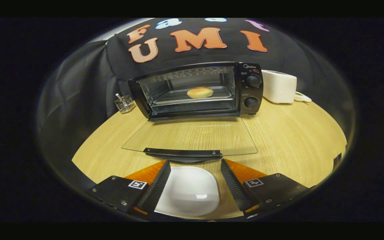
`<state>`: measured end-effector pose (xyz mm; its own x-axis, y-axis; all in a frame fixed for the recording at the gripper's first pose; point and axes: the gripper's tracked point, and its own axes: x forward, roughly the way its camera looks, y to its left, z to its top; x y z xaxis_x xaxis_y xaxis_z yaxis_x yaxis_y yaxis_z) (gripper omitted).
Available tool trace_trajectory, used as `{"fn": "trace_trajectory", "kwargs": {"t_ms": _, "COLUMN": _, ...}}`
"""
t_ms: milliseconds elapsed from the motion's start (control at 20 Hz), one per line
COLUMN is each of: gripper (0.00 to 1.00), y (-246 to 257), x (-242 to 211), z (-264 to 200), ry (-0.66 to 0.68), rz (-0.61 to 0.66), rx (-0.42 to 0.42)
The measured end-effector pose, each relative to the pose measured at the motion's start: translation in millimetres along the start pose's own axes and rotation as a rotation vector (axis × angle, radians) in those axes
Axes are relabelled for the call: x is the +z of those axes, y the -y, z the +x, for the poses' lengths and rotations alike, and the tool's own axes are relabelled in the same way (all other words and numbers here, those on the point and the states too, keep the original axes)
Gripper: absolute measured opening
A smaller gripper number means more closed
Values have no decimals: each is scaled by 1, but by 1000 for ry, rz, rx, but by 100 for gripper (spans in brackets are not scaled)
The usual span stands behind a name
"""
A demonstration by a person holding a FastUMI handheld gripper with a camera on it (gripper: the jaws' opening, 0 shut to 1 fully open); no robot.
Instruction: Open the toaster oven, put the food inside, and close the toaster oven door.
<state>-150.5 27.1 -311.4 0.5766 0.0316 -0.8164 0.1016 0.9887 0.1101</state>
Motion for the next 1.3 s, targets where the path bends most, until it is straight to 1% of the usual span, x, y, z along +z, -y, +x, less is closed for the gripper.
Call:
{"fn": "trace_trajectory", "kwargs": {"t_ms": 150, "gripper": 91, "y": 7, "x": 1, "z": 10, "ry": -10, "rz": 17, "rx": -30}}
{"fn": "trace_trajectory", "kwargs": {"t_ms": 400, "gripper": 91, "y": 3, "x": 16, "z": 9, "ry": 4, "rz": 47, "rx": -36}}
{"fn": "trace_trajectory", "kwargs": {"t_ms": 650, "gripper": 90, "y": 0, "x": 41, "z": -3, "ry": 88, "rz": 23, "rx": -41}}
{"fn": "trace_trajectory", "kwargs": {"t_ms": 850, "gripper": 91, "y": -1, "x": 51, "z": -3, "ry": 97, "rz": 61, "rx": 7}}
{"fn": "trace_trajectory", "kwargs": {"t_ms": 1000, "gripper": 91, "y": -4, "x": 72, "z": -10, "ry": 176, "rz": 66, "rx": 24}}
{"fn": "trace_trajectory", "kwargs": {"t_ms": 1150, "gripper": 91, "y": -6, "x": 92, "z": -12, "ry": 222, "rz": 84, "rx": 47}}
{"fn": "trace_trajectory", "kwargs": {"t_ms": 1300, "gripper": 91, "y": -9, "x": 120, "z": -12, "ry": 297, "rz": 102, "rx": 70}}
